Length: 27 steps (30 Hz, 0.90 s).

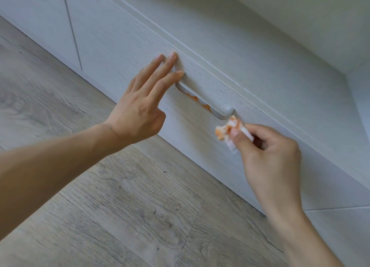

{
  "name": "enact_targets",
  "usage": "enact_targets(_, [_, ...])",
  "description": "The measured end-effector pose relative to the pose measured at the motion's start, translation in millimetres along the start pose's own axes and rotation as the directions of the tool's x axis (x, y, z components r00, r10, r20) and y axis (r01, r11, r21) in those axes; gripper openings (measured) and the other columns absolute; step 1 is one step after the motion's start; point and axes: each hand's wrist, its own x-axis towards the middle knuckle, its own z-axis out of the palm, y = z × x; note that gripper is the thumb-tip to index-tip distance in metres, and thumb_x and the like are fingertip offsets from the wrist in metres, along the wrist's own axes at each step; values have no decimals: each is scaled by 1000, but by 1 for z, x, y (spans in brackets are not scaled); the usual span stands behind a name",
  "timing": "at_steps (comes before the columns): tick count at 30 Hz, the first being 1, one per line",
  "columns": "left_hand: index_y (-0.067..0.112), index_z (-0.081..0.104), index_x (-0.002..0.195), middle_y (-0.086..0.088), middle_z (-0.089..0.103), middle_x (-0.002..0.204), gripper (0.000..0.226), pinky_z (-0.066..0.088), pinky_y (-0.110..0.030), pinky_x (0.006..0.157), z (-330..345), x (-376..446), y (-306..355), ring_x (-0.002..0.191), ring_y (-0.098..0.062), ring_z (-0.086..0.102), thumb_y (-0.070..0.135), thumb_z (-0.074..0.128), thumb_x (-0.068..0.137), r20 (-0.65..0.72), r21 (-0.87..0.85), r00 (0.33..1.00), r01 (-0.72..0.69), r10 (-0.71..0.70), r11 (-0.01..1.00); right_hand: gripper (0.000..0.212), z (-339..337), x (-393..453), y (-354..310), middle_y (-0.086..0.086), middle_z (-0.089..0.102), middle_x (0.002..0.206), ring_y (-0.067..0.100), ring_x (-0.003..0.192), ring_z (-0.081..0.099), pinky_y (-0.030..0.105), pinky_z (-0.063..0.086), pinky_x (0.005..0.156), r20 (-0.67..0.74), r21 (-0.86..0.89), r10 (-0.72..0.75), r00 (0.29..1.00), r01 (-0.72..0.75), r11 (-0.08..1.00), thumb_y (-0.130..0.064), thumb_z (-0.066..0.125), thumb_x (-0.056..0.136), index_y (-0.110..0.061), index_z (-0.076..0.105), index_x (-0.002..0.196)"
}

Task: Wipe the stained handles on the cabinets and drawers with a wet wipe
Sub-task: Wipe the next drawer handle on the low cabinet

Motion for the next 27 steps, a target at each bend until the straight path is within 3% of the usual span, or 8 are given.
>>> enact_targets(3, [13,26,140,-19,20,153,84,20,-46,116,1,0,3,144,-36,14,-14,54,65,-2,-15,1000,12,-12,1000,13,6,7,-6,-6,61,63,6,54,52,10,37,50,-15,-33,-15,1000,15,999,-27,70,83,-32,69,71])
enact_targets(5, [14,25,140,-19,19,154,85,20,-46,117,1,0,2,144,-35,13,-14,54,66,3,-15,1000,15,-15,1000,17,10,7,-8,-11,68,74,4,66,62,18,50,61,-63,36,-33,997,35,999,-23,73,82,-38,65,79])
enact_targets(8, [14,25,140,-20,19,154,85,20,-46,117,1,-1,2,144,-35,13,-13,54,66,5,-12,1000,11,-11,1000,23,13,6,-8,-21,68,75,3,72,66,28,55,69,-166,158,-36,985,63,985,-19,76,80,-35,60,81])
enact_targets(12, [14,25,140,-20,19,153,86,19,-44,117,3,0,3,144,-35,13,-14,54,65,1,-26,1000,20,-20,999,10,23,7,-9,-19,65,79,0,73,64,11,47,68,-318,89,-153,936,190,978,-16,73,81,-21,71,90])
enact_targets(18, [14,25,141,-19,19,154,87,18,-43,117,2,-1,1,144,-34,13,-14,56,64,8,-29,1000,23,-23,999,29,44,2,-6,5,56,93,11,79,56,0,37,80,-333,-116,-376,865,358,927,-3,56,92,3,60,119])
enact_targets(21, [13,26,141,-18,18,154,87,19,-43,117,2,-1,2,144,-33,13,-14,55,64,12,-27,999,35,-34,999,29,43,0,-3,2,61,95,7,78,58,2,40,76,-406,12,-253,878,282,959,-7,58,91,-8,61,119])
enact_targets(24, [12,26,141,-18,18,154,86,19,-42,117,2,-1,3,144,-33,13,-14,55,64,15,-30,999,43,-42,999,25,39,-2,-4,-6,68,91,6,81,65,12,47,72,-436,342,26,900,138,930,-10,68,85,-29,60,99])
enact_targets(27, [12,27,141,-18,19,154,85,19,-41,117,2,-1,3,144,-33,13,-13,54,64,14,-33,999,44,-44,998,21,40,1,-6,-7,69,82,4,75,66,18,51,69,-437,407,116,892,82,910,-8,72,82,-26,65,90])
